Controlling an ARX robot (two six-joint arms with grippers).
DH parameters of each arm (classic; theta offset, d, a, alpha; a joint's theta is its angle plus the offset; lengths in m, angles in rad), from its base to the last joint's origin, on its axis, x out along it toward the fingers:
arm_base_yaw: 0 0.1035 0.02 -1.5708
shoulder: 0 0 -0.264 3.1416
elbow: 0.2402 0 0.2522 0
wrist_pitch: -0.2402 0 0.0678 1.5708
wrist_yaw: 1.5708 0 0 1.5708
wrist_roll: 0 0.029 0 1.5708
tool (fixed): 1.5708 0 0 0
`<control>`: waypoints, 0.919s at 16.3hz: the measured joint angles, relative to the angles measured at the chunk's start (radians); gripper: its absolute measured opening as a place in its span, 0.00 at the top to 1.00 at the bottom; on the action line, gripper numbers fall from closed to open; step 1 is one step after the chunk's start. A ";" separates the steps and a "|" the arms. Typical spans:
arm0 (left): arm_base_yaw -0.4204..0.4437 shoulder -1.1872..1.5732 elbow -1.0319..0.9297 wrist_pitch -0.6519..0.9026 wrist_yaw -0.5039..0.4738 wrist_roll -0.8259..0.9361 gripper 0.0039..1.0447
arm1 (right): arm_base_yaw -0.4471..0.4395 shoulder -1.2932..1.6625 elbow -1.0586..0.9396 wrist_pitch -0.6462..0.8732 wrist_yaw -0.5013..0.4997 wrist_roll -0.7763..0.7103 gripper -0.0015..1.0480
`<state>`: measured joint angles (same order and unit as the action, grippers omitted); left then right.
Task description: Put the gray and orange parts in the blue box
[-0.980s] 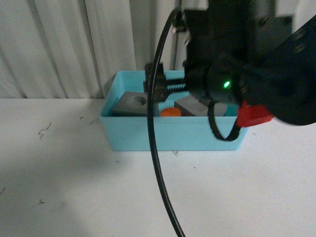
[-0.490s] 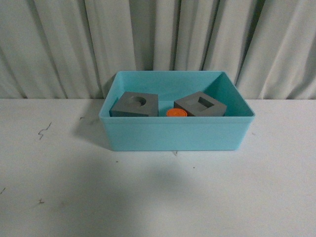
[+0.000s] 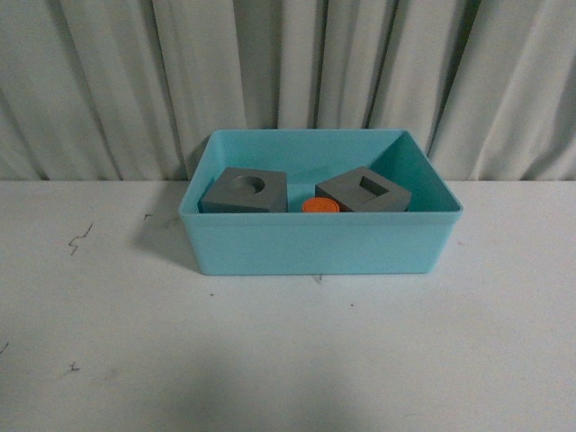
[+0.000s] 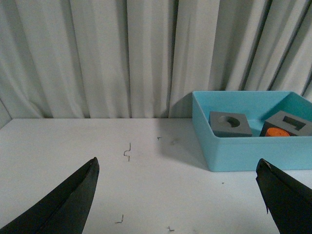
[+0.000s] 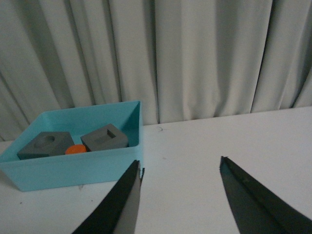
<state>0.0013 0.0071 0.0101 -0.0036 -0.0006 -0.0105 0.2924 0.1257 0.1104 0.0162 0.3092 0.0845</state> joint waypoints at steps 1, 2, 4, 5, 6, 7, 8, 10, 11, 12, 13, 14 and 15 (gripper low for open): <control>0.000 0.000 0.000 0.000 0.000 0.000 0.06 | -0.040 -0.024 -0.013 -0.005 -0.052 -0.038 0.58; 0.000 0.000 0.000 0.000 0.000 0.000 0.06 | -0.074 -0.032 -0.025 -0.008 -0.087 -0.055 0.69; 0.000 0.000 0.000 0.000 0.000 0.000 0.06 | -0.133 -0.056 -0.044 -0.016 -0.144 -0.065 0.91; 0.000 0.000 0.000 0.000 0.000 0.000 0.06 | -0.213 -0.071 -0.049 -0.023 -0.243 -0.075 0.98; 0.000 0.000 0.000 0.000 -0.001 0.000 0.06 | -0.296 -0.077 -0.055 -0.023 -0.286 -0.077 0.98; 0.000 0.000 0.000 0.000 0.000 0.000 0.06 | -0.301 -0.078 -0.059 -0.023 -0.298 -0.078 0.98; -0.001 0.000 0.000 0.000 0.000 0.000 0.06 | -0.292 -0.095 -0.071 -0.014 -0.308 -0.078 0.98; -0.001 0.000 0.000 0.000 0.001 0.000 0.06 | -0.293 -0.118 -0.098 -0.023 -0.307 -0.079 0.98; -0.001 0.000 0.000 0.000 0.000 0.000 0.06 | -0.293 -0.122 -0.098 -0.021 -0.308 -0.078 0.98; -0.001 0.000 0.000 0.000 0.000 0.000 0.06 | -0.293 -0.122 -0.098 -0.020 -0.308 -0.078 0.98; -0.001 0.000 0.000 0.000 0.000 0.000 0.06 | -0.293 -0.122 -0.098 -0.021 -0.307 -0.078 0.98; -0.001 0.000 0.000 0.000 0.000 0.000 0.06 | -0.293 -0.122 -0.098 -0.021 -0.307 -0.078 0.98; -0.001 0.000 0.000 0.000 0.000 0.000 0.06 | -0.293 -0.122 -0.098 -0.021 -0.308 -0.078 0.98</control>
<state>0.0006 0.0071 0.0101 -0.0036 -0.0006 -0.0105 -0.0002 0.0040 0.0120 -0.0044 0.0013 0.0063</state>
